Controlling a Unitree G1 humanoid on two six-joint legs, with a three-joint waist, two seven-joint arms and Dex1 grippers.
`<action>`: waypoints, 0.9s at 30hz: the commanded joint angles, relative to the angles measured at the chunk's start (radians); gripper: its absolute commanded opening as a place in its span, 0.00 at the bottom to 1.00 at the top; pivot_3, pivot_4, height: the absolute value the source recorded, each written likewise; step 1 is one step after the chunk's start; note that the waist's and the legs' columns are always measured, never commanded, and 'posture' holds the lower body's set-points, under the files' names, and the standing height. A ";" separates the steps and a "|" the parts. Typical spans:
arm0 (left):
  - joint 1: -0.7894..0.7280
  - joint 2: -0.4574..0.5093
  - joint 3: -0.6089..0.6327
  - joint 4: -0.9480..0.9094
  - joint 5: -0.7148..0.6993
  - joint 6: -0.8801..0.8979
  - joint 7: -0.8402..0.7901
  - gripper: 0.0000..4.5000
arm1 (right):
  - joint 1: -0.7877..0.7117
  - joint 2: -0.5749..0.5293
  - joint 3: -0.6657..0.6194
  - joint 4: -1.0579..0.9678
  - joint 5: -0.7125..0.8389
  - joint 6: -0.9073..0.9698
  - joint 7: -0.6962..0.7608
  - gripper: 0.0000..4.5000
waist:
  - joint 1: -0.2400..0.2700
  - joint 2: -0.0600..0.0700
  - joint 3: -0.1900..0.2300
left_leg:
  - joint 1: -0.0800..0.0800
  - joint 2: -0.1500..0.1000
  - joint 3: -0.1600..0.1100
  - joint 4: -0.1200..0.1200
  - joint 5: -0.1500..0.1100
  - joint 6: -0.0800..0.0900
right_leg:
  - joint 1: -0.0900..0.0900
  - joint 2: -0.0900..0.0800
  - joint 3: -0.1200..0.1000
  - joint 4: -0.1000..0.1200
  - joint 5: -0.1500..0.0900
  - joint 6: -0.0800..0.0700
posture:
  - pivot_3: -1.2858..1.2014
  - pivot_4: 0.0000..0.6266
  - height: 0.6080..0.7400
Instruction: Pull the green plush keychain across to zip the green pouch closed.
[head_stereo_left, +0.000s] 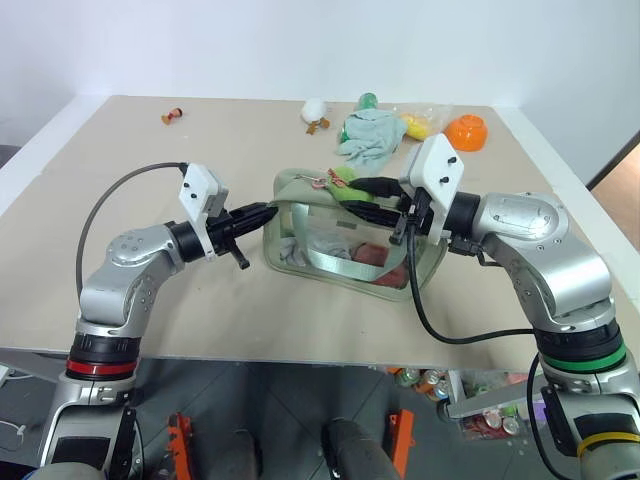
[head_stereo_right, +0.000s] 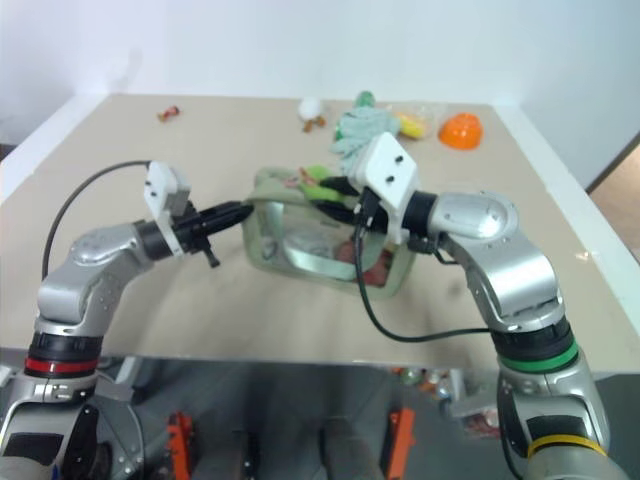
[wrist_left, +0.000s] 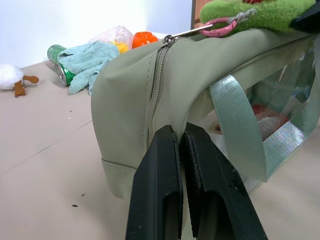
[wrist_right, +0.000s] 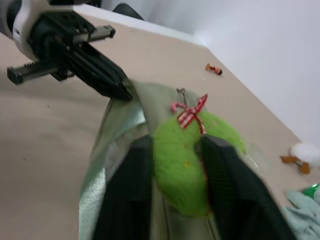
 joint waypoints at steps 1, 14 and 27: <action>-0.008 0.006 0.014 -0.033 -0.010 -0.013 0.002 0.00 | -0.002 -0.008 -0.028 -0.012 -0.011 -0.024 0.006 0.01 | 0.000 0.000 0.000 | 0.000 0.000 0.000 0.000 0.000 0.000 | 0.000 0.000 0.000 0.000 0.000 0.000 | 0.52 0.24 0.98; -0.010 0.010 0.038 -0.017 -0.017 -0.009 0.025 0.00 | 0.035 -0.140 -0.242 0.033 -0.032 -0.117 0.012 0.01 | 0.000 0.000 0.000 | 0.000 0.000 0.000 0.000 0.000 0.000 | 0.000 0.000 0.000 0.000 0.000 0.000 | 0.52 0.24 0.98; -0.035 0.012 0.030 0.036 0.028 -0.054 0.060 0.00 | 0.342 -0.209 -0.539 0.047 -0.099 -0.143 -0.132 0.01 | -0.001 0.000 0.000 | 0.004 -0.002 0.001 0.000 0.000 0.001 | 0.003 -0.002 0.001 0.000 0.000 0.001 | 0.52 0.24 0.98</action>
